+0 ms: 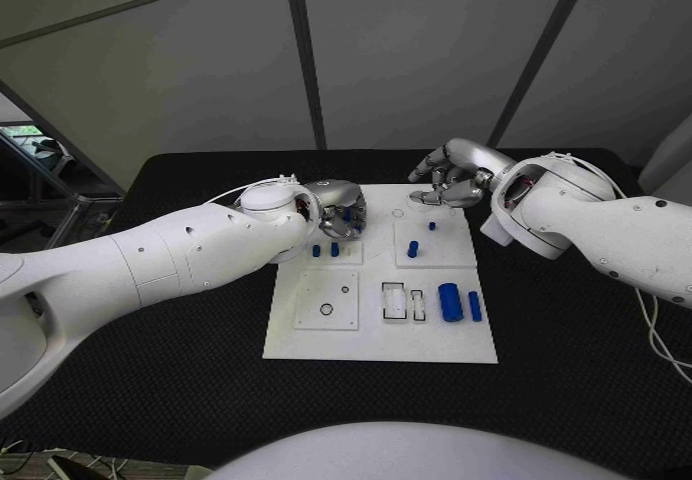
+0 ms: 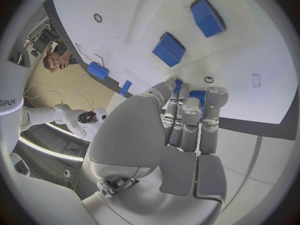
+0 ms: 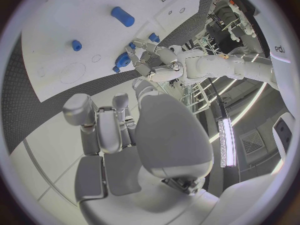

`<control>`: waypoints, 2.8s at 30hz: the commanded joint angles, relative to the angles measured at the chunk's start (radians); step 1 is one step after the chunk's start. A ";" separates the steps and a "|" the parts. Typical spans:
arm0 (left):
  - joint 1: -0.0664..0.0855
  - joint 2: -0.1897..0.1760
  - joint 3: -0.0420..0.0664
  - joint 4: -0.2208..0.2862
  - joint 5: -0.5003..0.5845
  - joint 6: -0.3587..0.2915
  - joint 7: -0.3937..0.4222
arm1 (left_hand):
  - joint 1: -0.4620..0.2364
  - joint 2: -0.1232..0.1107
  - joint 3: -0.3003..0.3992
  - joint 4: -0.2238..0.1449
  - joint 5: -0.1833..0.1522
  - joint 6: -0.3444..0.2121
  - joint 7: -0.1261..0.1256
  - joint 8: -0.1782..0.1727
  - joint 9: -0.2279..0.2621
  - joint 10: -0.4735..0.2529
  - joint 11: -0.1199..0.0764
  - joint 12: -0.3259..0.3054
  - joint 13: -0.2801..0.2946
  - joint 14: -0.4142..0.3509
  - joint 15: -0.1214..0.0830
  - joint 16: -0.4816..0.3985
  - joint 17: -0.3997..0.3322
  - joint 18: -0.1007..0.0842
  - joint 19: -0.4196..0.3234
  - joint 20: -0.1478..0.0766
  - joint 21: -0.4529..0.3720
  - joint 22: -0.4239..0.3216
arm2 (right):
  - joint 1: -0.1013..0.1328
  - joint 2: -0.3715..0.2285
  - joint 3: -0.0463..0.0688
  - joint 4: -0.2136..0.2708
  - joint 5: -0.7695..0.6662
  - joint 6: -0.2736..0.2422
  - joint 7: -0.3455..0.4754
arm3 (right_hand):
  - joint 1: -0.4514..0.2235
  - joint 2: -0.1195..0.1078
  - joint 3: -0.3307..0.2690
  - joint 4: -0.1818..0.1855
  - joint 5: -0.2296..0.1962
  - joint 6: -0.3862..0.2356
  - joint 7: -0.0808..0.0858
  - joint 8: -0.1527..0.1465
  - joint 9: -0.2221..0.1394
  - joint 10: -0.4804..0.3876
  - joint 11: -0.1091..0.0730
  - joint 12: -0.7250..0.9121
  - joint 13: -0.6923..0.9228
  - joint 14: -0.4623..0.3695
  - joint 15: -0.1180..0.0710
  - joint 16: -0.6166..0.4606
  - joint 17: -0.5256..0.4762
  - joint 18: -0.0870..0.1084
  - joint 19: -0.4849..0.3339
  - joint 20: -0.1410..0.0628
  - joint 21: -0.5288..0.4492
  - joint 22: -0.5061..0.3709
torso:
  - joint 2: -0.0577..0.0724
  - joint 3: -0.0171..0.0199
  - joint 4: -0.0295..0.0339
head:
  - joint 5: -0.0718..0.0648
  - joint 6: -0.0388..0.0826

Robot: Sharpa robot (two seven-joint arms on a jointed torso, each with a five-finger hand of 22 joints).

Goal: Assemble the parts on the task board

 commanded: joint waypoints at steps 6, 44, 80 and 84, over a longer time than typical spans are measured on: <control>-0.001 -0.013 0.000 0.014 -0.007 -0.021 0.017 | 0.008 -0.001 0.035 -0.012 0.002 0.030 0.000 -0.013 -0.004 0.031 -0.001 -0.016 -0.008 0.020 -0.002 0.022 0.017 -0.006 0.023 0.002 0.036 0.029 | 0.002 0.001 0.001 0.001 0.001 0.000 0.007 | -0.005 0.002 0.005 0.000 0.004 0.007 -0.004 0.005 0.001 -0.001 -0.004 -0.001 0.001 0.003 -0.007 -0.006 0.000 0.011 -0.006 -0.002 -0.006 -0.001 | 0.000 -0.0008 0.0008 | 0.000 0.000; -0.028 -0.187 0.083 0.140 0.050 0.034 -0.045 | -0.014 -0.014 0.076 -0.033 0.000 0.062 0.004 -0.034 -0.010 0.069 -0.002 -0.046 -0.015 0.052 -0.002 0.049 0.052 -0.016 0.055 0.002 0.089 0.076 | 0.001 -0.006 0.001 -0.001 0.001 -0.002 0.008 | -0.006 0.002 0.005 0.000 0.004 0.009 -0.004 0.007 0.002 0.000 -0.004 0.000 0.001 0.003 -0.007 -0.007 -0.001 0.011 -0.006 -0.002 -0.006 -0.001 | -0.001 -0.0013 0.0000 | 0.012 0.010; -0.042 -0.166 0.083 0.134 0.051 0.031 -0.045 | -0.018 -0.013 0.079 -0.033 0.000 0.068 0.003 -0.035 -0.010 0.075 -0.003 -0.048 -0.015 0.052 -0.003 0.049 0.048 -0.017 0.058 0.001 0.094 0.080 | 0.001 -0.004 0.001 -0.001 0.001 -0.001 0.007 | -0.006 0.002 0.006 -0.001 0.005 0.010 -0.004 0.008 0.002 0.000 -0.005 0.000 0.000 0.003 -0.008 -0.008 -0.002 0.011 -0.006 -0.003 -0.007 -0.002 | 0.000 0.0001 -0.0006 | 0.012 0.007; -0.042 -0.164 0.084 0.129 0.051 0.040 -0.049 | -0.018 -0.013 0.079 -0.033 0.000 0.069 0.003 -0.036 -0.010 0.076 -0.004 -0.048 -0.015 0.053 -0.004 0.050 0.050 -0.017 0.059 0.001 0.094 0.081 | 0.001 -0.005 0.001 -0.001 0.001 -0.001 0.007 | -0.006 0.002 0.007 -0.001 0.005 0.010 -0.005 0.009 0.002 0.000 -0.005 0.000 0.000 0.003 -0.008 -0.008 -0.002 0.011 -0.006 -0.003 -0.007 -0.001 | 0.000 0.0006 -0.0011 | 0.012 0.006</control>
